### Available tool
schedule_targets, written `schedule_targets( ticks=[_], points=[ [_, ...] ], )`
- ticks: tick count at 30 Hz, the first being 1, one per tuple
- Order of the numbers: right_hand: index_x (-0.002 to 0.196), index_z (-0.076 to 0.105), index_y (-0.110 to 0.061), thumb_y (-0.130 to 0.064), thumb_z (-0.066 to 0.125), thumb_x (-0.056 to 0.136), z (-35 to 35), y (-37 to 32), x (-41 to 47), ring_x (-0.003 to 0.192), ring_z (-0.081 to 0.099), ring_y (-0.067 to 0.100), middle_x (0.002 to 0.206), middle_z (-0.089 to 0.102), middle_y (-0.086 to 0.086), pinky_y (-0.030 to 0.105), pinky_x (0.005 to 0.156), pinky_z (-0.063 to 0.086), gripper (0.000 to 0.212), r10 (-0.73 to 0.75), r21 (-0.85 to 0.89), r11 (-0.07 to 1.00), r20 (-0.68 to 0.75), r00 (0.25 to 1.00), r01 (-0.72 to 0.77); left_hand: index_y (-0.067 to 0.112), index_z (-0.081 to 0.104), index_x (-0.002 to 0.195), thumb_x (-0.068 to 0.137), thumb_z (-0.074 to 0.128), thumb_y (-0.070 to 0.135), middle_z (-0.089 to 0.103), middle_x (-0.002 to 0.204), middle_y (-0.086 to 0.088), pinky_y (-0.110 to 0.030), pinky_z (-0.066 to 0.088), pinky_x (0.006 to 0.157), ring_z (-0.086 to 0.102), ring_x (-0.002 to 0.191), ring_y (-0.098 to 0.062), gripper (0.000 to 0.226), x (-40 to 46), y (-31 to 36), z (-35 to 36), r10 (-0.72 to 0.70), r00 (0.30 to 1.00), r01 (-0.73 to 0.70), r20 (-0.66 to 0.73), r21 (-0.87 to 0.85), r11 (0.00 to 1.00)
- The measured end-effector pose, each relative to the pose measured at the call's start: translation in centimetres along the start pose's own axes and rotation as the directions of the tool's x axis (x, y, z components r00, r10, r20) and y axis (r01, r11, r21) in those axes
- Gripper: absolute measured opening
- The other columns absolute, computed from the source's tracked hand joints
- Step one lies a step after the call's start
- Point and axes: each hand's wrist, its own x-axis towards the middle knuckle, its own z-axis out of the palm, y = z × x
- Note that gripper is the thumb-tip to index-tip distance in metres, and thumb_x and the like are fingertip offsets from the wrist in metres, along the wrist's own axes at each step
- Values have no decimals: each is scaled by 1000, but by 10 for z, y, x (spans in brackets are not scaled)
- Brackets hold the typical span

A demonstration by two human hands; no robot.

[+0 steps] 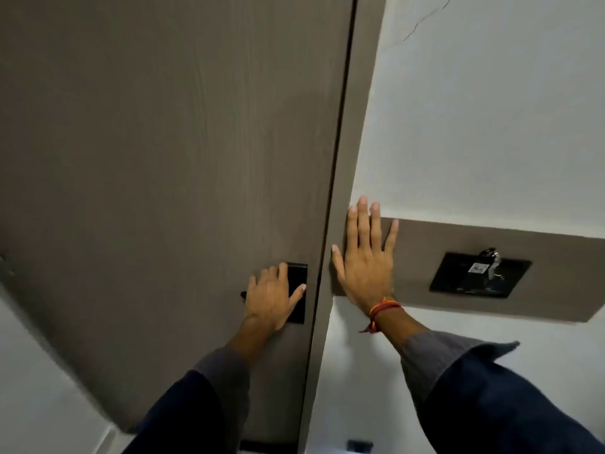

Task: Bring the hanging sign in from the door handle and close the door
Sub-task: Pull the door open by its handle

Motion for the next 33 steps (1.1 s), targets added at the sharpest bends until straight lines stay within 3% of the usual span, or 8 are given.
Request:
schedule_targets(
  ticks=[2,6,9,13,16,21,30,33],
  points=[
    [165,-10,-9,-55,39,104,5,-7,4,161,-22,29,174,-18,12,61,130,-6,91,57,-10,998,-31,998,-57,12,41,141,96,26,72,65,128,-14,-50,43,105,61,120,-31,76,-4,-5,17,-52,993,60,104,-75,995],
    [163,-17,-9,-56,34,106,24,-14,-2,159,-30,27,172,-8,15,60,127,-13,90,86,-26,996,-57,995,-87,12,60,113,96,27,73,66,103,-7,-43,46,94,61,98,-24,71,-17,-9,45,-2,1000,1,-10,-152,988],
    [163,-18,-10,-57,32,106,35,-14,-3,158,-31,27,170,-2,15,60,126,-15,90,95,-26,995,-118,988,-99,10,59,97,96,40,67,58,87,-6,-40,48,86,55,83,-21,60,-21,-8,57,-84,992,52,-89,-315,948],
    [164,-16,-10,-58,36,105,45,-14,-4,159,-28,27,172,-8,14,60,127,-16,92,81,-49,995,-150,985,-89,10,55,84,95,39,67,52,78,-8,-38,47,75,51,73,-24,60,-25,-3,66,-159,981,103,-110,-401,910],
    [164,-14,-10,-58,38,104,52,-14,-5,160,-26,28,173,-25,10,61,127,-14,93,82,-37,995,-187,979,-90,11,51,80,94,35,68,51,76,-10,-38,46,73,49,71,-25,61,-26,0,72,-217,972,139,-91,-519,844],
    [164,-14,-11,-59,38,104,56,-14,-3,161,-24,28,172,-27,9,61,128,-13,94,69,-38,996,-221,973,-80,14,45,77,95,38,68,46,76,-6,-32,38,69,47,68,-24,57,-26,3,86,-273,957,144,-96,-661,737],
    [163,-19,-11,-58,37,105,49,-14,-4,159,-30,25,168,8,16,60,126,-14,92,80,-15,996,-182,980,-84,18,44,78,93,44,62,43,78,-1,-40,44,82,49,72,-25,46,-29,6,90,-306,951,167,-42,-763,624],
    [162,-21,-10,-58,35,106,45,-12,-5,162,-18,30,168,10,16,59,126,-14,92,57,-9,998,-165,985,-59,18,44,78,93,45,60,44,77,0,-44,45,88,50,72,-23,44,-33,10,88,-342,940,193,-13,-804,562]
  ],
)
